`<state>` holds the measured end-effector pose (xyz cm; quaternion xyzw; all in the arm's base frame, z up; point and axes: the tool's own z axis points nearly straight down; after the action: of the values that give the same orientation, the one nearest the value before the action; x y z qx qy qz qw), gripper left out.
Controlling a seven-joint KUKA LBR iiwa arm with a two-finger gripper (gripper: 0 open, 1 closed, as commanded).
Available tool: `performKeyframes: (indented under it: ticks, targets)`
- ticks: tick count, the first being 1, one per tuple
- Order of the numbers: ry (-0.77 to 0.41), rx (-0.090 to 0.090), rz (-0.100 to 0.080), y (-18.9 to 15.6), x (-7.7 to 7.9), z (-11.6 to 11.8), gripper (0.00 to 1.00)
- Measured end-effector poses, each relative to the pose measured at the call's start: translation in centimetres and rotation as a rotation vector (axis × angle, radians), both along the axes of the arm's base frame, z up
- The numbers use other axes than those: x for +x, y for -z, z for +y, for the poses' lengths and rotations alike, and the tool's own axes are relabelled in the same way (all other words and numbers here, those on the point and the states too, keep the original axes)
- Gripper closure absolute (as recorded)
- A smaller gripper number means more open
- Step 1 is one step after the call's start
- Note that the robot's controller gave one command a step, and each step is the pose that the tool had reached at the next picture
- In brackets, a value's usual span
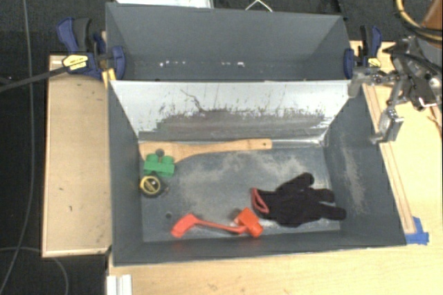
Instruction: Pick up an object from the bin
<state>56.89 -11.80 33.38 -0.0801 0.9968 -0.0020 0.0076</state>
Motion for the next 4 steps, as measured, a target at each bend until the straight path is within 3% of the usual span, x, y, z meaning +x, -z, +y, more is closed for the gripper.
performKeyframes:
  ticks: [1, 2, 3, 4]
  targets:
    - [0.020, -0.001, -0.007, 2.3, -0.1, -0.1, 0.00]
    - [-0.307, -0.009, -0.013, 4.8, 1.8, -1.0, 0.00]
    - [-0.213, -0.009, -0.016, 6.8, 1.6, -0.2, 0.00]
    - [-0.296, -0.010, -0.015, 8.1, -1.3, 0.2, 0.00]
